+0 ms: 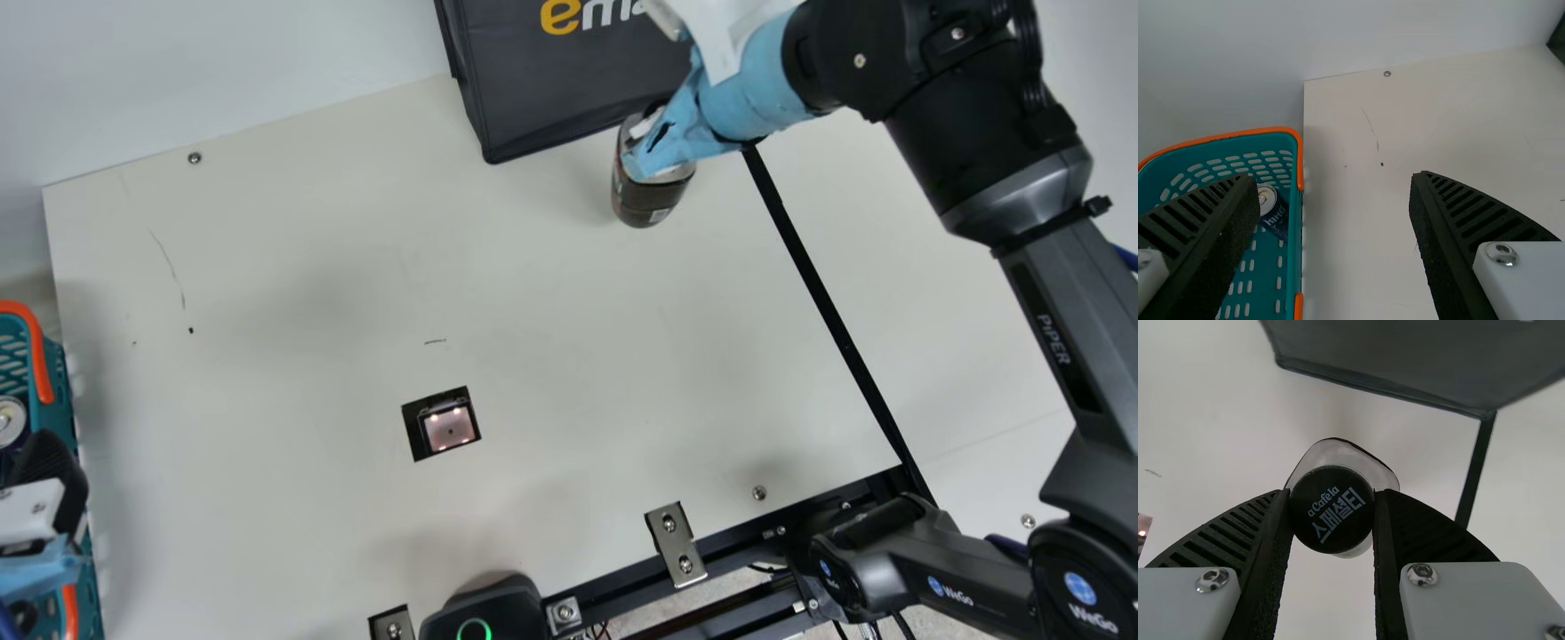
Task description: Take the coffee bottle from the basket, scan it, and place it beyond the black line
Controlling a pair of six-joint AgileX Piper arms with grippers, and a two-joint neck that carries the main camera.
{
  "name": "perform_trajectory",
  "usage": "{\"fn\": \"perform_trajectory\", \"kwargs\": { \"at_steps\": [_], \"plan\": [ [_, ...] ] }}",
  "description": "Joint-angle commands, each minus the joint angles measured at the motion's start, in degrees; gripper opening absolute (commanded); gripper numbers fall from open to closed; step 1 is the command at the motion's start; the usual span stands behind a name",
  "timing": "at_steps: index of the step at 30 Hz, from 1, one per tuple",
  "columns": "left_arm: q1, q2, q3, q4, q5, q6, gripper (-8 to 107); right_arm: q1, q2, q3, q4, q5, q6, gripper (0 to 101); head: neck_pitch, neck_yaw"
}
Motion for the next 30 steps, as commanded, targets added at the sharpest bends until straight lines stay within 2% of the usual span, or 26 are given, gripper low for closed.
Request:
{"fn": "perform_trajectory", "kwargs": {
  "at_steps": [1, 30],
  "plan": [
    [0.0, 0.0, 0.0, 0.0, 0.0, 0.0, 90, -2.1, -0.2, 0.2, -0.1, 0.0, 0.5, 0, -1.0, -0.1],
    [0.0, 0.0, 0.0, 0.0, 0.0, 0.0, 90, -25.6, 0.1, 2.4, 1.8, -3.2, 0.9, 0, -1.0, -0.1]
  ]
}}
